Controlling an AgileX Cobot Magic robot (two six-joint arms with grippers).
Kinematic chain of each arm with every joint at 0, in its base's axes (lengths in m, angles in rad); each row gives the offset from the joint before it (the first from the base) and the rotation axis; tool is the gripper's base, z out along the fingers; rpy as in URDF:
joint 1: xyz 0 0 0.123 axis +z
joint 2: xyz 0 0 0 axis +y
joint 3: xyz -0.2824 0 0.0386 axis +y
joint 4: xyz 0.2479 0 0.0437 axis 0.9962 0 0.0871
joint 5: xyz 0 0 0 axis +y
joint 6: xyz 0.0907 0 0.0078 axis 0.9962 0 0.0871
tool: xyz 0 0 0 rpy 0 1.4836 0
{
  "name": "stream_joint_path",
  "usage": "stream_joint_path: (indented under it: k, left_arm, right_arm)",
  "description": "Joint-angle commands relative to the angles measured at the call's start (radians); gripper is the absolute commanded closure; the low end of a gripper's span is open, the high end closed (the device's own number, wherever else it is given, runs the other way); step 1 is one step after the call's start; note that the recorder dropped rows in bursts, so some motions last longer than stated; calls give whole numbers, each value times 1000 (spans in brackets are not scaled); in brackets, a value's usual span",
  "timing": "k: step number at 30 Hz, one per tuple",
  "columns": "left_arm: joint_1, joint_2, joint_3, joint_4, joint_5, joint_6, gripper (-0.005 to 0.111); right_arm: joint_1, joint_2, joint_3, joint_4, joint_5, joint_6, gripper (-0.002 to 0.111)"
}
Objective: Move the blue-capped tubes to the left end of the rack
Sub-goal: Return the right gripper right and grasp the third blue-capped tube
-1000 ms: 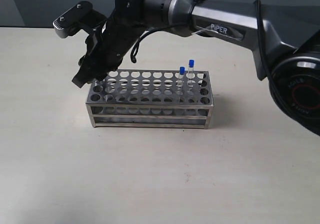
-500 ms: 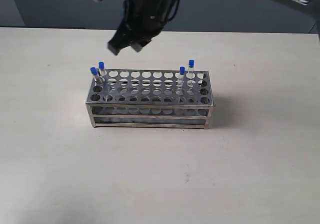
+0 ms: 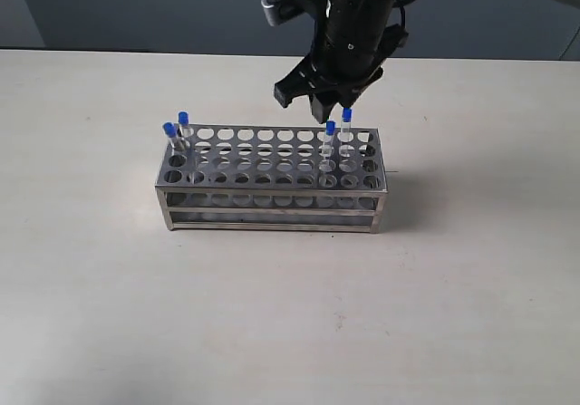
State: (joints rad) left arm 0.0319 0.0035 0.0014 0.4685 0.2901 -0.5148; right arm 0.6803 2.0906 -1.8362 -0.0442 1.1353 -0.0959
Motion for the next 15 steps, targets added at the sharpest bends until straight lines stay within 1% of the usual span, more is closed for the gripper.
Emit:
stream_joint_path:
  k: [1,11,13,15]
  left_arm:
    - [-4,-4,-1,0,0,-2,106]
    - [-4,-4,-1,0,0,-2,106]
    - [-4,-4,-1,0,0,-2,106]
    - [-4,-4,-1,0,0,-2,106]
  right_arm:
    - [-5,13,5,8,-32,-6,67]
    - [-5,78,6,28,-4,-8,69]
    - [-5,82,6,28,2,-8,75]
    - [-5,82,6,28,3,-8,86]
